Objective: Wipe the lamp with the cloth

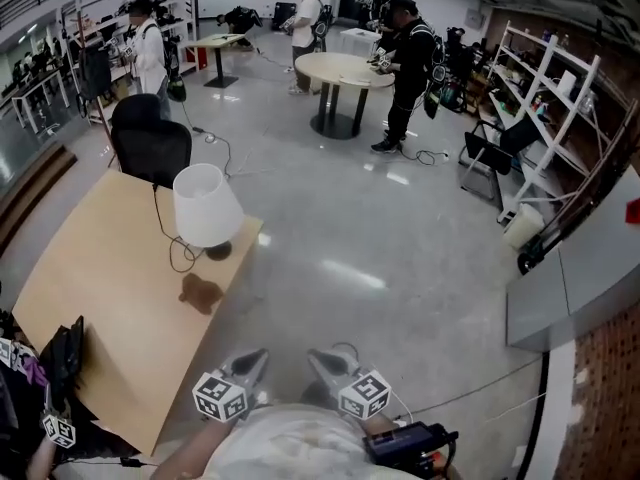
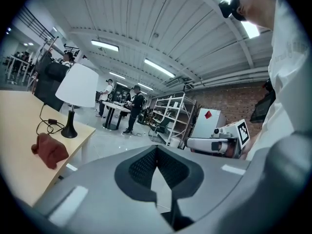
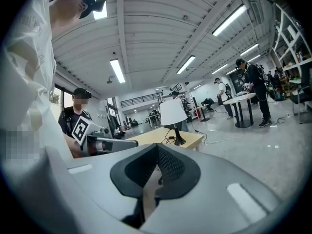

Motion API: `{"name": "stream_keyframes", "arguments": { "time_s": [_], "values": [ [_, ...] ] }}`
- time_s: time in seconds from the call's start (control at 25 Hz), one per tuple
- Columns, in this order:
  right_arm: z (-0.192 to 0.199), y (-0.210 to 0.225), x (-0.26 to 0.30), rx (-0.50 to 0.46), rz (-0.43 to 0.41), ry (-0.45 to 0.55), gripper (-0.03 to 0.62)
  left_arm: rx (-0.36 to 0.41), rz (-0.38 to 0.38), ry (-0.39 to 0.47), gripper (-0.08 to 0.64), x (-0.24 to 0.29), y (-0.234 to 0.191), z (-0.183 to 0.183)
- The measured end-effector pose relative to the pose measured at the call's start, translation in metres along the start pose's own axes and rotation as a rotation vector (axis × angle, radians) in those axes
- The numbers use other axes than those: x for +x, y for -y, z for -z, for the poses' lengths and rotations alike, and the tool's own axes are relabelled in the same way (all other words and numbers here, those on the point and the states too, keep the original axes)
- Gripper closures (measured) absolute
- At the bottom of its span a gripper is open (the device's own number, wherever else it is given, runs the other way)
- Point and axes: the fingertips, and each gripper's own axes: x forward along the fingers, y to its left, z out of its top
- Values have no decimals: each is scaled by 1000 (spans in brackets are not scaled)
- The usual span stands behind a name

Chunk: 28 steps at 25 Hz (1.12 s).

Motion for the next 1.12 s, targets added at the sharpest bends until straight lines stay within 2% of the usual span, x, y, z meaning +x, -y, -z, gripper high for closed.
{"name": "stream_keyframes", "arguments": {
  "time_s": [0.12, 0.28, 0.52, 0.64, 0.76, 0.96, 1.12],
  "values": [
    [1, 4, 7, 2, -26, -1, 580, -1, -33, 0, 558, -1, -7, 2],
    [-17, 32, 15, -12, -24, 16, 580, 10, -26, -4, 558, 27, -11, -9],
    [-10, 49, 25, 30, -93, -41, 580, -18, -108, -42, 558, 38, -16, -3],
    [-10, 68, 37, 52, -95, -72, 581, -7, -125, -49, 558, 54, -23, -11],
    [-13, 93, 45, 69, -98, -98, 581, -30, -154, -63, 558, 71, -32, -14],
    [-34, 128, 56, 64, -144, -92, 581, -34, -194, -37, 558, 105, -39, -42],
    [-41, 156, 56, 58, -172, -88, 581, -26, -234, -17, 558, 129, -40, -50]
  ]
}}
